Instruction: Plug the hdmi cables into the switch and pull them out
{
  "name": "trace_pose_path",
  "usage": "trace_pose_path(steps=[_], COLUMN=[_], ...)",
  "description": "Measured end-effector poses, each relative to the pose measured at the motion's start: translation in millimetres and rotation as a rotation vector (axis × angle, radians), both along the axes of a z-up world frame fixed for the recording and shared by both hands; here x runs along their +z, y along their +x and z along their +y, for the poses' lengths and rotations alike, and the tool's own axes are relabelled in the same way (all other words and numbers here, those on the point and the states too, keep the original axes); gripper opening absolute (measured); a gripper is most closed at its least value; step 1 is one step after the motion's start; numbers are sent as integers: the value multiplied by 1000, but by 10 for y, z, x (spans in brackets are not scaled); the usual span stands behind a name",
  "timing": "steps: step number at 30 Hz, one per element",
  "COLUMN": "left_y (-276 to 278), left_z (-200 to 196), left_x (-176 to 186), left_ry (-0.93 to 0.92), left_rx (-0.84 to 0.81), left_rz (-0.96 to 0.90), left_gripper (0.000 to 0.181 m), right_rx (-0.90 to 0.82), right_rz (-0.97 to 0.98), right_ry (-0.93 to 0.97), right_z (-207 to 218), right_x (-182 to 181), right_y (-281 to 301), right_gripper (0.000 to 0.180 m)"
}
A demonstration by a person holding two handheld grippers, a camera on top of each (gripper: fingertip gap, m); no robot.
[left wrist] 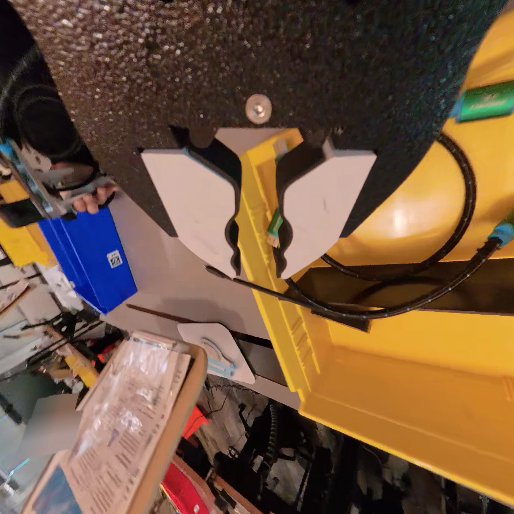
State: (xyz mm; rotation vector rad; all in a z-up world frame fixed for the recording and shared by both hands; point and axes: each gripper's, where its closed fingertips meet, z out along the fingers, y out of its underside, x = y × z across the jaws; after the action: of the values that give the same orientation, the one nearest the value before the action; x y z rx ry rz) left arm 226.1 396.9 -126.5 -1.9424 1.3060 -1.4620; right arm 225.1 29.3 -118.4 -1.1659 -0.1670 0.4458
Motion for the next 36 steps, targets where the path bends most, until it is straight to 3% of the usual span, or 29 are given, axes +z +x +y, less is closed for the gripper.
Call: trace_pose_path(steps=[10, 12, 23, 28, 30, 36], left_y=[385, 410, -46, -172, -200, -188], left_z=[35, 20, 25, 223, 269, 579], left_x=[-582, -604, 457, 906, 955, 669], left_ry=[-107, -106, -397, -699, -759, -897], left_rx=[2, -14, -110, -113, -113, 146], left_rz=[174, 152, -224, -531, -593, -611], left_gripper=[27, 9, 6, 6, 6, 5], right_rx=[11, 14, 16, 20, 16, 15], right_rz=[-5, -6, -10, -15, -18, -21], right_ry=[-10, -10, -15, -16, -13, -13], right_z=[13, 12, 21, 23, 20, 12], right_x=[-8, -8, -11, -14, -13, -13], right_y=[-18, -21, -26, -36, -36, -44], right_gripper=[22, 22, 22, 22, 22, 22])
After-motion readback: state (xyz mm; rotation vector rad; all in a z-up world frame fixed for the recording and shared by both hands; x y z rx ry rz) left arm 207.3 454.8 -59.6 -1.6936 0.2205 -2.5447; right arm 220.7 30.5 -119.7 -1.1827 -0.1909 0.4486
